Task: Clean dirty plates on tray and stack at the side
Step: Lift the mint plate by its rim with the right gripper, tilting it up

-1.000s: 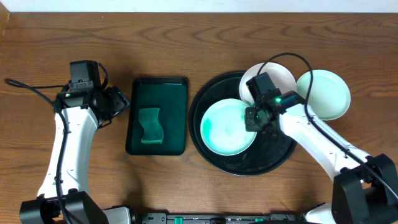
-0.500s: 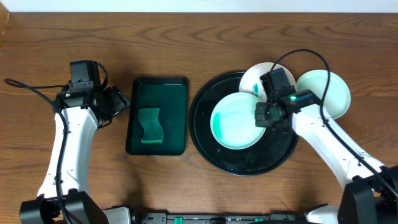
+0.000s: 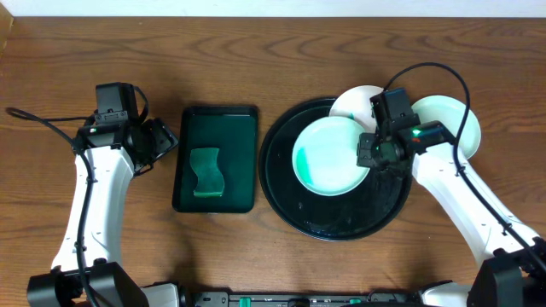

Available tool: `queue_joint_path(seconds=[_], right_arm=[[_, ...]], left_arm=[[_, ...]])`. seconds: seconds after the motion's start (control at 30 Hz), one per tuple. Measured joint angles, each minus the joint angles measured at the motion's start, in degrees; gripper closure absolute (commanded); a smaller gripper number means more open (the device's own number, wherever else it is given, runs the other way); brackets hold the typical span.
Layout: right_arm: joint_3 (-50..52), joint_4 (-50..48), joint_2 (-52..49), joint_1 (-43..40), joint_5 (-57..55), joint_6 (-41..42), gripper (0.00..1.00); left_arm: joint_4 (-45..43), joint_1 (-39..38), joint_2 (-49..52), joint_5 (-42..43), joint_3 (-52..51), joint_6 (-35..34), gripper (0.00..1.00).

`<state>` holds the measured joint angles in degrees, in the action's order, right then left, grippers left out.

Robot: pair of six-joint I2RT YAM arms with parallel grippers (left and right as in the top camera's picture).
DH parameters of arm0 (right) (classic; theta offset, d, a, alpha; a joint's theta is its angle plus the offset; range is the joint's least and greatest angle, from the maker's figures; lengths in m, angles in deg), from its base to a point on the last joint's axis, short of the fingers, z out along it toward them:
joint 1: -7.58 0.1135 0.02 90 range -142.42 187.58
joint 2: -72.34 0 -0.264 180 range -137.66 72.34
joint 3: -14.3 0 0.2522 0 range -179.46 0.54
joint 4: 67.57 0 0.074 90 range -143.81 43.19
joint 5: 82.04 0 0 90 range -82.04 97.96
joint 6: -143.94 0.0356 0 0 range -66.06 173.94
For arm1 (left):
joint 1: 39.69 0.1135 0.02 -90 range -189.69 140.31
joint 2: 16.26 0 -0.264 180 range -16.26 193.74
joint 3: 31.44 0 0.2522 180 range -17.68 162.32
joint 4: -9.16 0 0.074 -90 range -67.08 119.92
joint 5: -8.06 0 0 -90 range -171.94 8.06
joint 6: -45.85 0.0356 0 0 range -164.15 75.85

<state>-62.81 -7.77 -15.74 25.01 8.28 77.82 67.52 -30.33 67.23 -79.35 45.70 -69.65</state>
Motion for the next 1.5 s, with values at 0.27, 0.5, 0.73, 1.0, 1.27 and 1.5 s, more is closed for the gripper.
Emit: queue_joint_path(seconds=[0.27, 0.5, 0.73, 1.0, 1.27, 1.5], right_arm=[[-5.6, -1.0, 0.0, 0.2, 2.1, 2.0, 0.99], [-6.8, -7.9, 0.0, 5.7, 2.6, 6.7, 0.99], [-7.0, -17.2, -2.8, 12.2, 1.4, 11.3, 0.99], [-7.0, -27.9, -9.6, 20.0, -6.9, 13.6, 0.99], [-7.0, -36.7, -11.0, 26.2, -19.2, 6.0, 0.99], [-7.1, -45.6, -11.0, 30.3, -28.9, -8.2, 0.99]], left_arm=[[0.0, 0.0, 0.0, 0.0, 0.0, 0.0, 0.19], [0.0, 0.0, 0.0, 0.0, 0.0, 0.0, 0.19], [0.0, 0.0, 0.0, 0.0, 0.0, 0.0, 0.19], [0.0, 0.0, 0.0, 0.0, 0.0, 0.0, 0.19], [0.0, 0.0, 0.0, 0.0, 0.0, 0.0, 0.19], [0.0, 0.0, 0.0, 0.0, 0.0, 0.0, 0.19]])
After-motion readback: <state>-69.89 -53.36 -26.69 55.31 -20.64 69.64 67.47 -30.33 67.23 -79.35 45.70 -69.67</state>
